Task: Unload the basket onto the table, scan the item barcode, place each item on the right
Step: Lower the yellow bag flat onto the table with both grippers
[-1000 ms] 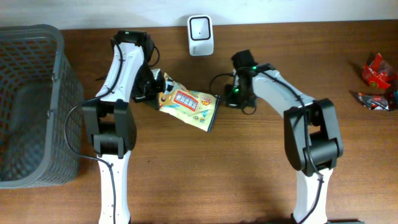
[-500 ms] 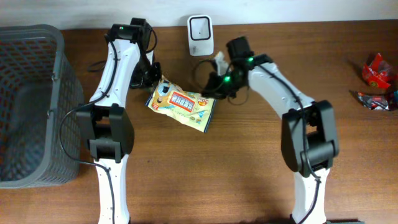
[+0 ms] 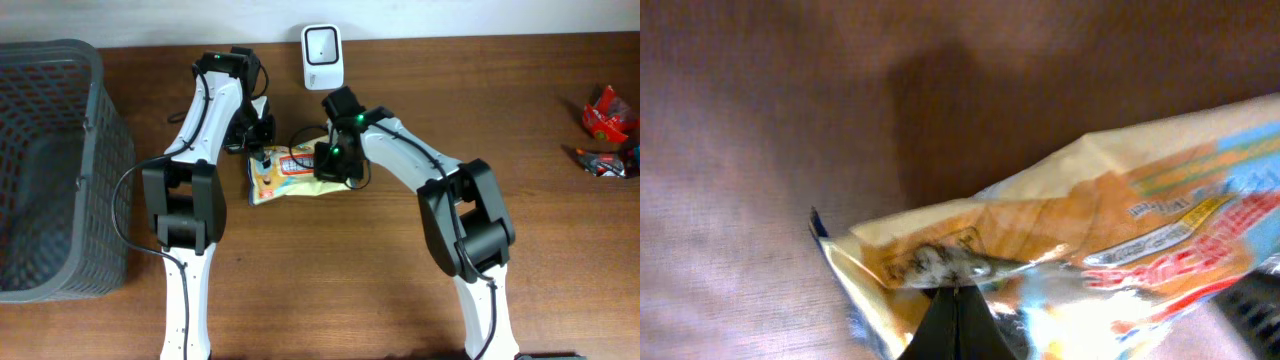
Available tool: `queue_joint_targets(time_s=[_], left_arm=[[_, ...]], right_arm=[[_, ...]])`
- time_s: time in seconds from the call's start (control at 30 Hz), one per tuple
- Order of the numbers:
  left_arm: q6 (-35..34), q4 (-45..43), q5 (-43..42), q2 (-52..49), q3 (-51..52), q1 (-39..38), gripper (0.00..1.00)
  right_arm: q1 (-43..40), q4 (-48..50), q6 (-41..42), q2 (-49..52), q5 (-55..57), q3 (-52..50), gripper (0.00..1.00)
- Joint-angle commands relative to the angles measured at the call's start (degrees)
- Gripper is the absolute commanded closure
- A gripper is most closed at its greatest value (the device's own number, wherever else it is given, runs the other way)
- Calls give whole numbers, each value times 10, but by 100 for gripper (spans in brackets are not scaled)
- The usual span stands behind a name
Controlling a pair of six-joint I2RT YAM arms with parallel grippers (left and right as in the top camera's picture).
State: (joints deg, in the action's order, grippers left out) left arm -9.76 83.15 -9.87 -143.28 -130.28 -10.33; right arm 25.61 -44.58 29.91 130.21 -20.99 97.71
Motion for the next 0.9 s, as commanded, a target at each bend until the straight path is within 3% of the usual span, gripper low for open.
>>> queue_joint_targets(time_s=[0.0, 0.17, 0.3, 0.47, 0.63, 0.73, 0.87], left_arm=[[-53, 31, 75, -8, 5, 3, 100], [-68, 65, 97, -1, -35, 7, 100], [-55, 136, -5, 4, -135, -1, 100], [-35, 113, -35, 4, -47, -40, 100], [-39, 58, -71, 4, 31, -45, 100], [-47, 20, -14, 3, 79, -45, 100], [-100, 19, 161, 4, 90, -35, 100]], right_arm=[[-42, -30, -14, 11, 93, -9, 96], [-53, -91, -21, -31, 92, -9, 96], [-35, -72, -10, -80, 90, -9, 96], [-52, 38, -10, -81, 26, -6, 96], [-50, 49, -9, -59, 26, -7, 96], [-46, 57, 0, -8, 49, -7, 96], [-47, 39, 42, 40, 148, -7, 96]])
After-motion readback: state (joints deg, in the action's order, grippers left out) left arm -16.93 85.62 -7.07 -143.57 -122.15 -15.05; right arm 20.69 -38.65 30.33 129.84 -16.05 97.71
